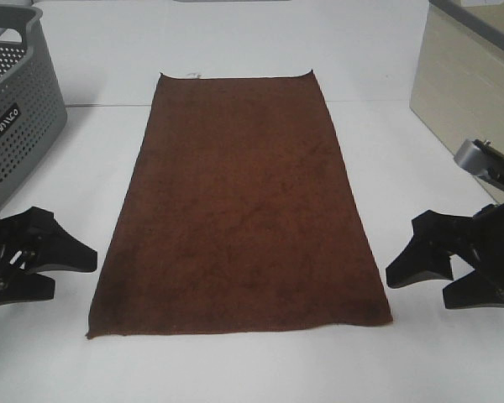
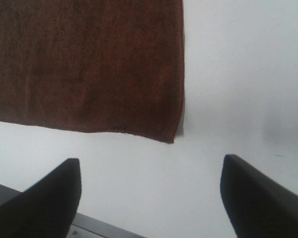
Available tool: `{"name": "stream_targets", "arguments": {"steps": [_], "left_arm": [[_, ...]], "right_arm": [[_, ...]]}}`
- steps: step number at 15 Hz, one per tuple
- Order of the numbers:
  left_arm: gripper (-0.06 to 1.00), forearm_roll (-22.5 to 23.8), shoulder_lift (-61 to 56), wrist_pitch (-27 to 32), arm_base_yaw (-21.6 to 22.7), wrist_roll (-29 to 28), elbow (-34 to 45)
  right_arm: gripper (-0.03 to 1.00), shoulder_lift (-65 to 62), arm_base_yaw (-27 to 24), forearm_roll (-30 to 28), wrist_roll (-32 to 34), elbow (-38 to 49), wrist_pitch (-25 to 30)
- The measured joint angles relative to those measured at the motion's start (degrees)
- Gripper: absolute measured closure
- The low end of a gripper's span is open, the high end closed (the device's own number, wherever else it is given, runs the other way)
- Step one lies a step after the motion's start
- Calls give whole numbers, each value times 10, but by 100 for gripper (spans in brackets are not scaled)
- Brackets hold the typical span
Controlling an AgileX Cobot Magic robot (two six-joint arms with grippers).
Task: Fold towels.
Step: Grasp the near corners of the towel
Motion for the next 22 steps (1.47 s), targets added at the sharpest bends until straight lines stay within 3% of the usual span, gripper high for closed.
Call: {"name": "stream_targets", "arguments": {"steps": [3, 9, 14, 16, 18, 19, 20, 22], "left_arm": [[23, -6, 46, 4, 0, 23, -21], [24, -24, 114, 20, -1, 42, -49], [24, -33, 154, 36, -76, 50, -97], [25, -40, 166, 37, -97, 50, -116], [39, -41, 177, 30, -100, 35, -128], [51, -40, 180, 23, -100, 33, -128], [51, -40, 180, 23, -100, 33, -128], [77, -30, 185, 8, -100, 33, -128]], "right_arm": [[24, 61, 0, 72, -81, -9, -10], [24, 154, 0, 83, -105, -65, -18], [25, 213, 5, 115, -113, -98, 34], [26, 223, 41, 128, -121, -104, 34], [36, 227, 72, 140, -88, -110, 2], [46, 227, 73, 136, -67, -110, -12], [46, 227, 73, 136, -67, -110, -12], [69, 229, 73, 130, -54, -110, -38]]}}
